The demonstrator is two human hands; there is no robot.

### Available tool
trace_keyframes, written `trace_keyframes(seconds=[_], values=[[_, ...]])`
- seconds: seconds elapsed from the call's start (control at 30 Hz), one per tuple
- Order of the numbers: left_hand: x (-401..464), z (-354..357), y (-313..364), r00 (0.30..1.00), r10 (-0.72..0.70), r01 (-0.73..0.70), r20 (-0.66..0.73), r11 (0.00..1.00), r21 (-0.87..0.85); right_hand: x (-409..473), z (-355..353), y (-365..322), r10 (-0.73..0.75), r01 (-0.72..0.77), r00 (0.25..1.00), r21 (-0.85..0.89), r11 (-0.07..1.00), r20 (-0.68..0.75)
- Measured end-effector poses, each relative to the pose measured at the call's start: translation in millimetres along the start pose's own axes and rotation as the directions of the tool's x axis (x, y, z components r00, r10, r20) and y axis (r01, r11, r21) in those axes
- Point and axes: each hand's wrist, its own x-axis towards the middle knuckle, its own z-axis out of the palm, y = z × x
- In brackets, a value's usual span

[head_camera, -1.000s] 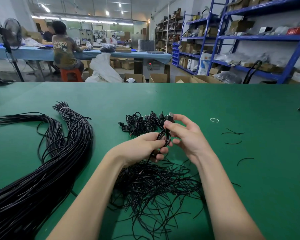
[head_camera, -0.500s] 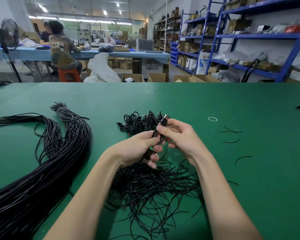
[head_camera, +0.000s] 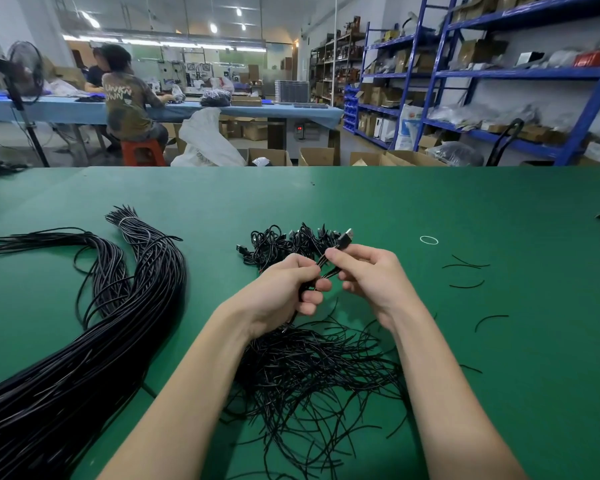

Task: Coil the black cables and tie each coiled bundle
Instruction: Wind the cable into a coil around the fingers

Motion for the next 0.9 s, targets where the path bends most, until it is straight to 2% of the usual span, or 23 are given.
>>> trace_keyframes(seconds=[0.1, 0.13, 0.17, 0.2, 0.27, 0.3, 0.37, 0.57, 0.7, 0.9], values=[[2, -3, 1, 0.997, 0.050, -0.053, -0.056, 0.997, -0.056, 0, 5, 6, 0.070, -0.072, 0.997, 0.133, 0.988, 0.020], [3, -6, 2, 0.993, 0.064, -0.073, -0.098, 0.993, -0.091, -1, 4, 6, 0.087, -0.091, 0.995, 0.109, 0.990, 0.043], [3, -11, 3, 0.987, 0.072, -0.090, -0.144, 0.988, -0.128, -1, 2, 7, 0.092, -0.092, 0.993, -0.004, 0.996, 0.071], [4, -16, 4, 0.980, 0.074, -0.105, -0.186, 0.982, -0.158, -1, -2, 8, 0.084, -0.059, 0.990, -0.203, 0.977, 0.117], [4, -26, 5, 0.968, 0.077, -0.122, -0.238, 0.976, -0.181, -3, -7, 9, 0.109, 0.075, 0.956, -0.587, 0.806, 0.272], [4, -28, 5, 0.965, 0.079, -0.125, -0.251, 0.977, -0.174, -5, -5, 10, 0.157, 0.130, 0.927, -0.684, 0.718, 0.341], [5, -30, 4, 0.962, 0.086, -0.130, -0.259, 0.979, -0.157, -11, 5, 14, 0.241, 0.162, 0.888, -0.757, 0.633, 0.391], [6, -28, 3, 0.967, 0.072, -0.127, -0.245, 0.968, -0.217, -12, 14, 11, 0.200, 0.212, 0.897, -0.781, 0.588, 0.394], [6, -29, 4, 0.965, 0.054, -0.126, -0.256, 0.953, -0.275, -11, 8, 6, 0.104, 0.235, 0.921, -0.747, 0.623, 0.376], [7, -29, 4, 0.955, 0.062, -0.153, -0.289, 0.940, -0.304, -5, -11, -2, -0.134, 0.177, 0.984, -0.589, 0.788, 0.116]])
